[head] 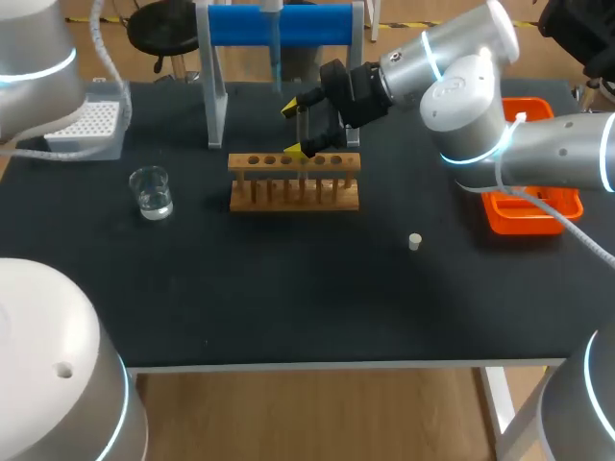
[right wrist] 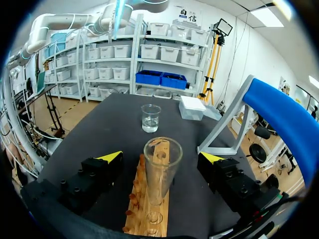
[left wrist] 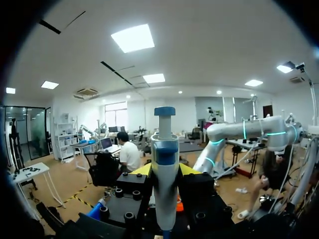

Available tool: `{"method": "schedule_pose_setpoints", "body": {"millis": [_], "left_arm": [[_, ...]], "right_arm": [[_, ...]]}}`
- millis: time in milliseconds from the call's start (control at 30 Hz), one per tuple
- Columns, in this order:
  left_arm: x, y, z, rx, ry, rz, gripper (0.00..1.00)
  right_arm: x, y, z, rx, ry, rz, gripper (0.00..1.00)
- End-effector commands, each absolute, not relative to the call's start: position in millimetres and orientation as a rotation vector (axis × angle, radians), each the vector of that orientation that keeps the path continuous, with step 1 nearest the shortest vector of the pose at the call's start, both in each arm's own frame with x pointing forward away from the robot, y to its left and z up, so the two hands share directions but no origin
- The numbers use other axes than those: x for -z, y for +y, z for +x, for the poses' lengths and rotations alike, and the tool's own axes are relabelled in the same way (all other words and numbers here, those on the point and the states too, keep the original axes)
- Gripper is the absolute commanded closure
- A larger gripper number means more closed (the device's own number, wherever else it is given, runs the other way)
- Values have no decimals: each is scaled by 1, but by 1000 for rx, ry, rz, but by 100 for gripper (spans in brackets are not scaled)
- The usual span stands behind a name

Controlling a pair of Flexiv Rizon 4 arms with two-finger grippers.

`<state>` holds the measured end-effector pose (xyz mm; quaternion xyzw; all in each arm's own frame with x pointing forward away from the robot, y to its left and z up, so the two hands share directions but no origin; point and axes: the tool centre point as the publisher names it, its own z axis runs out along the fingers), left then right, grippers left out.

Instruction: Invert the test tube, pick up the pipette, mount the tip to pipette, aspirate from beaker and dispense into the tube, eject the tip, return the pipette, and cap with the stopper.

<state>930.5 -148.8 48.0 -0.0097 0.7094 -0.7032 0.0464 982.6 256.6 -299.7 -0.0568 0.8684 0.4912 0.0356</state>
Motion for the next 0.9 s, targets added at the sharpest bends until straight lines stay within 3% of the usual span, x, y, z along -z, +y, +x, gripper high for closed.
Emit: {"method": "schedule_pose_setpoints", "body": {"millis": [33, 900], "left_arm": [[-43, -159, 941, 2178, 2187, 36, 100], [-41, -161, 943, 2178, 2203, 61, 100]], "right_arm": [[299, 256, 982, -1509, 2668, -174, 0], [299, 256, 982, -1509, 2668, -174, 0]]}}
